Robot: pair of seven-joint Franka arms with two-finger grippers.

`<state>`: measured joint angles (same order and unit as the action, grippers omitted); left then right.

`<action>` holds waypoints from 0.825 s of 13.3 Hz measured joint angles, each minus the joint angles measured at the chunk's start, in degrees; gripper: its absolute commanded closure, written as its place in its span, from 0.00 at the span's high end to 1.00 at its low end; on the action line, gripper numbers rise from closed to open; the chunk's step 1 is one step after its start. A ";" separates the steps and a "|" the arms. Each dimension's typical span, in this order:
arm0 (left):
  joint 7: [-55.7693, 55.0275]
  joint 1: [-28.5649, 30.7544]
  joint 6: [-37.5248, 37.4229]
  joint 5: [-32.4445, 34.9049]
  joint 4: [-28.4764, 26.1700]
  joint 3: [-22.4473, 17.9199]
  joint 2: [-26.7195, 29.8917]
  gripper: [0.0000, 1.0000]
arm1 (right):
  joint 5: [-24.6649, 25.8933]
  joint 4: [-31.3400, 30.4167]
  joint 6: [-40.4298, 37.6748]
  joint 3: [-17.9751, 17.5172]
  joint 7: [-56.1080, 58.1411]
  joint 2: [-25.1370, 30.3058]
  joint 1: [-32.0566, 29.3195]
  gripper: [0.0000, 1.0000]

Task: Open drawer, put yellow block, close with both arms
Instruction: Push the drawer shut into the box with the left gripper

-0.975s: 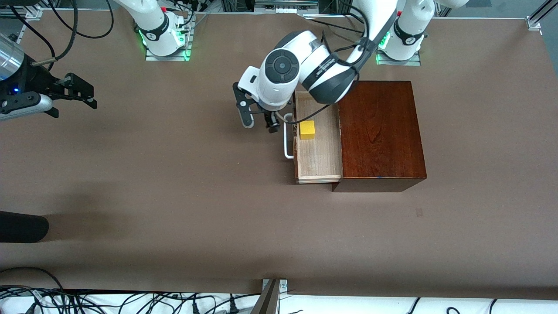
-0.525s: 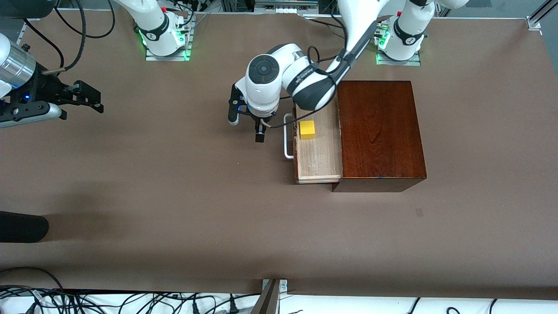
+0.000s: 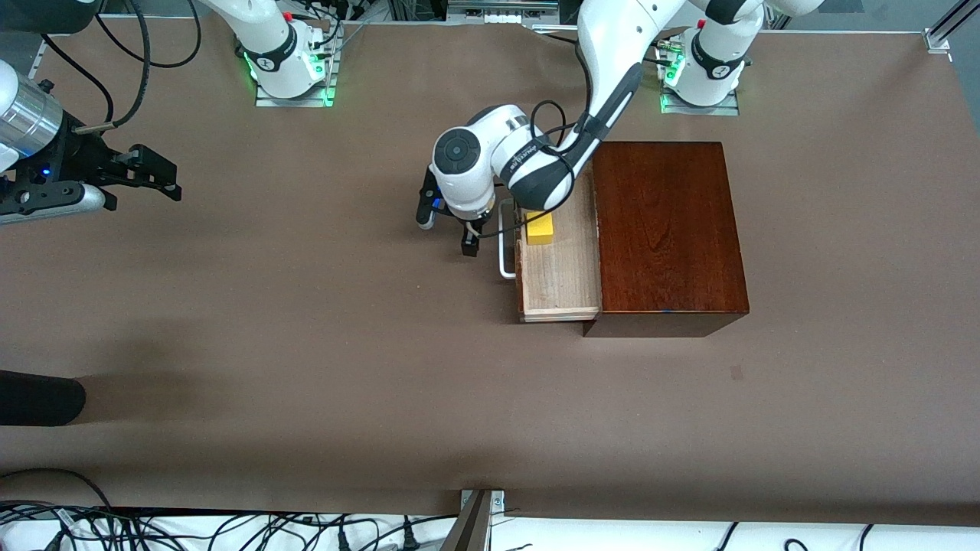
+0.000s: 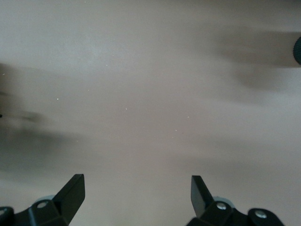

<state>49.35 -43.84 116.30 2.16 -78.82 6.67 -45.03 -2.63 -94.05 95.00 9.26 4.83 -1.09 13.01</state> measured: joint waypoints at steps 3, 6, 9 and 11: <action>0.64 0.84 -3.18 0.91 0.18 -0.12 0.31 1.00 | 2.35 0.00 0.01 0.02 0.00 -0.06 -0.01 1.00; -0.31 0.87 -7.42 1.43 0.43 -0.70 0.70 1.00 | 2.77 0.00 0.06 0.04 0.00 -0.10 -0.02 1.00; -0.58 1.08 -11.37 1.52 0.50 -2.25 1.47 1.00 | 2.77 0.00 0.63 0.03 0.00 -0.11 -0.02 1.00; -0.62 1.75 -12.89 1.52 0.49 -2.88 1.62 1.00 | 2.77 0.00 1.02 0.03 0.19 -0.14 -0.01 1.00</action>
<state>48.73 -42.08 103.42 3.68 -78.33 3.79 -43.42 0.14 -94.04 96.02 9.29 5.02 -1.23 12.99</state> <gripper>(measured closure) 0.000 0.000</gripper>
